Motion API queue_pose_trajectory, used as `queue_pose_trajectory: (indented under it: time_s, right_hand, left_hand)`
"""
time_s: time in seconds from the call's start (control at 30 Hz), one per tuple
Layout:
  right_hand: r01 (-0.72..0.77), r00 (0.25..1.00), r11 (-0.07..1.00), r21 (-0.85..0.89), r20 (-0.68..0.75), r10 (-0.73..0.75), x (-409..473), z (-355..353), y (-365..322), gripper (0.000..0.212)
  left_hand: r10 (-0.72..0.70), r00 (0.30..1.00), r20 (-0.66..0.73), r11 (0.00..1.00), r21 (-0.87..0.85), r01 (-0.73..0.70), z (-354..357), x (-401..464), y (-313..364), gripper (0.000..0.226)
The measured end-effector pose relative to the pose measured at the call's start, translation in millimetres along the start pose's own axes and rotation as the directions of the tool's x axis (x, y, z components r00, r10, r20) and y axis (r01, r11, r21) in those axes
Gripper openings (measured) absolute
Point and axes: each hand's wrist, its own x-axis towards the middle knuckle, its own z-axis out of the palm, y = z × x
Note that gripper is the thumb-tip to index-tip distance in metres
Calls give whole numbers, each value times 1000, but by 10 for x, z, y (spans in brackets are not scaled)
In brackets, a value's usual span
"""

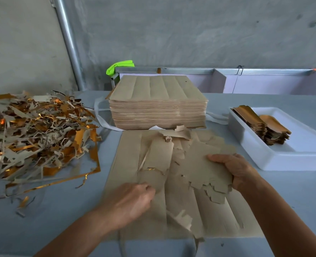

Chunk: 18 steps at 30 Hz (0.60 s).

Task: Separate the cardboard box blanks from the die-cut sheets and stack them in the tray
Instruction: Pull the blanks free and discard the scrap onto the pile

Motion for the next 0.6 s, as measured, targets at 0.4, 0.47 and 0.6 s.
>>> queue_pose_trajectory:
  time_s: [0.4, 0.47, 0.6]
  right_hand:
    - [-35, 994, 996, 81, -98, 42, 312, -23, 85, 12]
    - [-35, 994, 995, 92, -102, 44, 352, -50, 88, 14]
    - [-8, 995, 993, 115, -102, 20, 424, -120, 87, 15]
  left_hand:
    - [-38, 975, -220, 997, 50, 50, -383, 1547, -192, 23]
    - [-86, 994, -60, 966, 241, 98, -259, 1876, -198, 19]
    - [-214, 976, -37, 926, 312, 215, -164, 2212, -437, 32]
